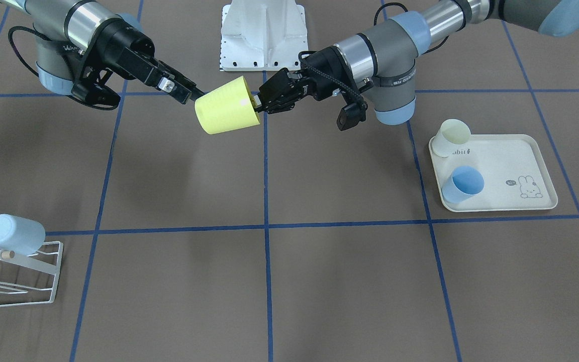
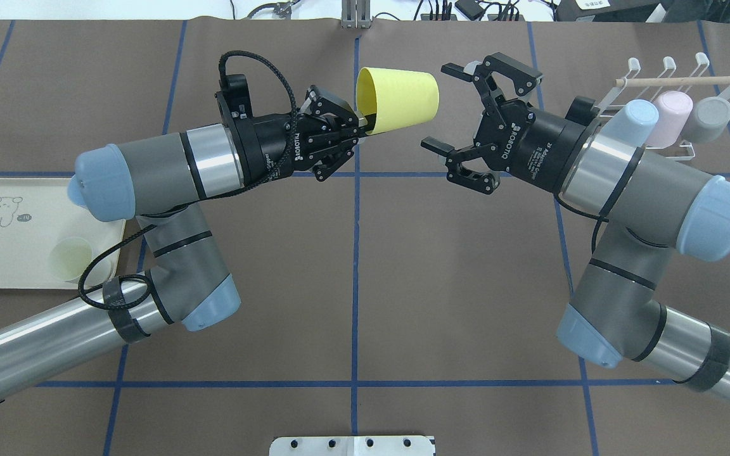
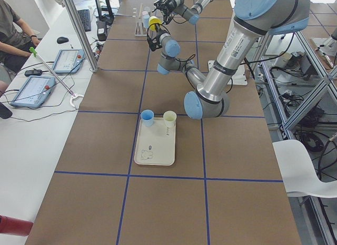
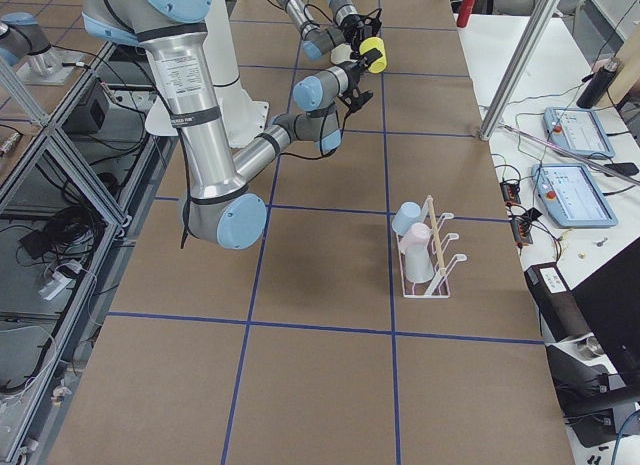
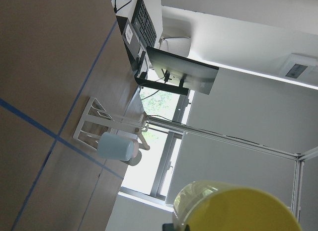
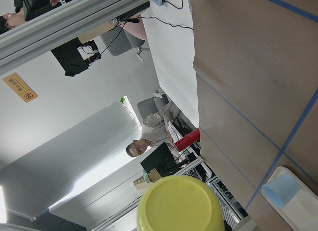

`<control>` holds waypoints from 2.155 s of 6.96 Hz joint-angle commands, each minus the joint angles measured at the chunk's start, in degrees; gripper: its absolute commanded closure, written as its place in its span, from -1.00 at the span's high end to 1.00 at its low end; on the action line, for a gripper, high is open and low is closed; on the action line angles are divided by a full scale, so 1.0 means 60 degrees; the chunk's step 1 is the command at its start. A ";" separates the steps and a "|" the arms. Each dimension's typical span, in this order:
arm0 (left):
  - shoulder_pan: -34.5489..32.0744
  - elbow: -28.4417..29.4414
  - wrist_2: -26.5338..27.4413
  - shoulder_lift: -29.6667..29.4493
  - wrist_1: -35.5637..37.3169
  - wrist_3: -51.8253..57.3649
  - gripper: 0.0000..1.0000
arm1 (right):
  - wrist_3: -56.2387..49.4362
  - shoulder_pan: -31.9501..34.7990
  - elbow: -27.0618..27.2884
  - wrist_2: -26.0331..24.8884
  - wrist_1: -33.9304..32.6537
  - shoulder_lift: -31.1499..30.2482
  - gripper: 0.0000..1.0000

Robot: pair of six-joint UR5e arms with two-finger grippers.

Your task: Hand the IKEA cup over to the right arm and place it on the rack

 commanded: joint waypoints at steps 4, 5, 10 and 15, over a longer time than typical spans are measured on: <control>0.0207 -0.0006 -0.0001 -0.0197 0.0028 -0.0011 -1.00 | -0.0011 -0.0014 -0.0035 0.0000 -0.0017 0.0014 0.97; 0.0251 -0.0006 -0.0001 -0.0226 0.0028 -0.0011 -1.00 | -0.0011 -0.0029 -0.0035 0.0000 -0.0017 0.0015 0.97; 0.0354 -0.0020 0.0014 -0.0285 0.0014 -0.0011 -1.00 | -0.0011 -0.0029 -0.0064 0.0000 -0.0003 0.0015 0.96; 0.0354 -0.0094 -0.0015 -0.0562 0.0859 0.0047 0.65 | -0.0187 -0.0044 -0.0035 0.0029 0.0012 -0.0073 -1.00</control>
